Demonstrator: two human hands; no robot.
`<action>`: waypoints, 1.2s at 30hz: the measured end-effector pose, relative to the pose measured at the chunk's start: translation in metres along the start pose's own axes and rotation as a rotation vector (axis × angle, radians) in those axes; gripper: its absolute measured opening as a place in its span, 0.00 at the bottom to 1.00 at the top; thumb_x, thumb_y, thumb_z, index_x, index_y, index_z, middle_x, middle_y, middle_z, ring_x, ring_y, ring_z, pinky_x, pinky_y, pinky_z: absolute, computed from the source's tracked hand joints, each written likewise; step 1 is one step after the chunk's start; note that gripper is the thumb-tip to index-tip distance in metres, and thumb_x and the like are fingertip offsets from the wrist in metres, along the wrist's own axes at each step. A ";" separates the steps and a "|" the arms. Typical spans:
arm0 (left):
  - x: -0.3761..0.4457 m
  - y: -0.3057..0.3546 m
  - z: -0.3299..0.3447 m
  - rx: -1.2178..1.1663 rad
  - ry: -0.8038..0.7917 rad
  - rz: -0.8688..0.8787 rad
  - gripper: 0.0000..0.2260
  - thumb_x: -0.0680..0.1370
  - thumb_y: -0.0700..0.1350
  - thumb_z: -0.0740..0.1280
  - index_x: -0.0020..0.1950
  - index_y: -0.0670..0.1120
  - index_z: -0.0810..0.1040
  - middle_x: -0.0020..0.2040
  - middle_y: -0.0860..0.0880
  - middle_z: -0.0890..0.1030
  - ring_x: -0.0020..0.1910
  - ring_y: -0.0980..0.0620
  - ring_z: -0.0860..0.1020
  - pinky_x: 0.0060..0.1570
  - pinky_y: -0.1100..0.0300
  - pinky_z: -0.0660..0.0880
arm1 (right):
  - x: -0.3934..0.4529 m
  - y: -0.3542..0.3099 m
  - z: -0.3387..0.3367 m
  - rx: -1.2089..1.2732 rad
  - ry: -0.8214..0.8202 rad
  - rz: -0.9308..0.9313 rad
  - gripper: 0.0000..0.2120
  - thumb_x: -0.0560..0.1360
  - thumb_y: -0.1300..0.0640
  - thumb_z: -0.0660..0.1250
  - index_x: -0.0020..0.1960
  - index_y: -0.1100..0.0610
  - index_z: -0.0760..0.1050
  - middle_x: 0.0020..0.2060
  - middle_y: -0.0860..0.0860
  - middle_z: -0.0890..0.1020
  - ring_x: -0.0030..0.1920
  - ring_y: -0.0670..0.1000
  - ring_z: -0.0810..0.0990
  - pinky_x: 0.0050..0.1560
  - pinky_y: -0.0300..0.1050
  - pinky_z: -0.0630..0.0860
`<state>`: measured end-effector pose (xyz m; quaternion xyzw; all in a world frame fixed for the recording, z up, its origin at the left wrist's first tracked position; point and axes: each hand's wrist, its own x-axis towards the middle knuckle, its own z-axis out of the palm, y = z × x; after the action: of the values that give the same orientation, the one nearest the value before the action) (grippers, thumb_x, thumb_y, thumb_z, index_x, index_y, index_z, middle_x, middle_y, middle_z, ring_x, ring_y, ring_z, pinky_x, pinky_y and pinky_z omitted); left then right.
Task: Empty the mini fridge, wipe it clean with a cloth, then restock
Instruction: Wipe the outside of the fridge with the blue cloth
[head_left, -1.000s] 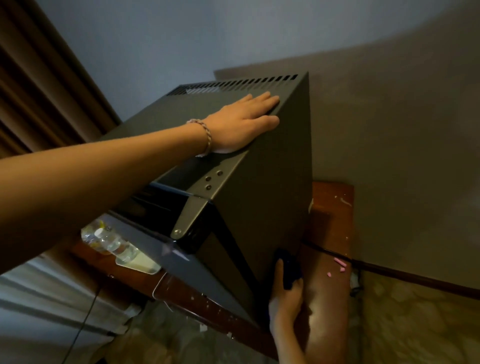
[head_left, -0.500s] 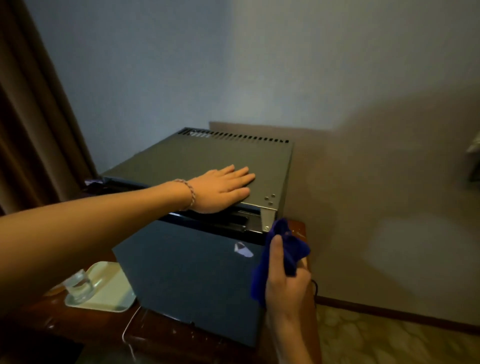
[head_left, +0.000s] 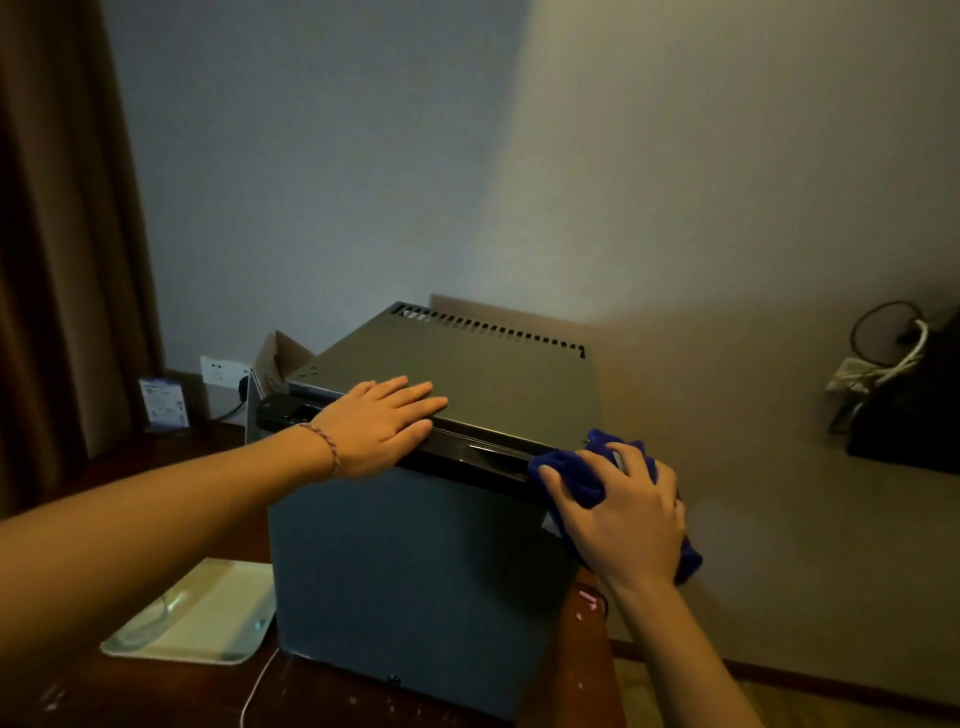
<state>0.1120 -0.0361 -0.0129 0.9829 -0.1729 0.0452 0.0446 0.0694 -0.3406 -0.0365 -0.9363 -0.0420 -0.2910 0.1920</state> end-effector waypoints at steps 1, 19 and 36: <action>0.001 0.001 0.002 0.012 0.018 0.004 0.40 0.69 0.72 0.25 0.79 0.63 0.45 0.81 0.58 0.48 0.80 0.53 0.45 0.78 0.50 0.45 | 0.001 -0.001 -0.003 -0.043 -0.030 -0.016 0.35 0.71 0.22 0.48 0.59 0.41 0.81 0.64 0.47 0.77 0.67 0.62 0.70 0.59 0.62 0.74; -0.004 -0.013 0.001 0.031 -0.004 -0.075 0.27 0.79 0.64 0.36 0.79 0.64 0.44 0.80 0.61 0.44 0.79 0.56 0.42 0.78 0.49 0.42 | 0.056 -0.083 0.026 -0.121 -0.329 -0.664 0.30 0.74 0.27 0.51 0.61 0.41 0.80 0.60 0.44 0.80 0.62 0.58 0.75 0.55 0.56 0.75; -0.025 -0.096 -0.012 -0.179 0.023 -0.155 0.21 0.86 0.50 0.44 0.80 0.58 0.53 0.81 0.55 0.51 0.80 0.52 0.45 0.77 0.54 0.45 | 0.040 -0.064 0.016 -0.160 -0.255 -0.713 0.22 0.72 0.32 0.59 0.57 0.40 0.81 0.53 0.42 0.82 0.60 0.56 0.78 0.46 0.57 0.78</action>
<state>0.1207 0.0631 -0.0107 0.9848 -0.0993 0.0372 0.1375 0.0991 -0.2763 -0.0045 -0.9037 -0.3655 -0.2229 -0.0014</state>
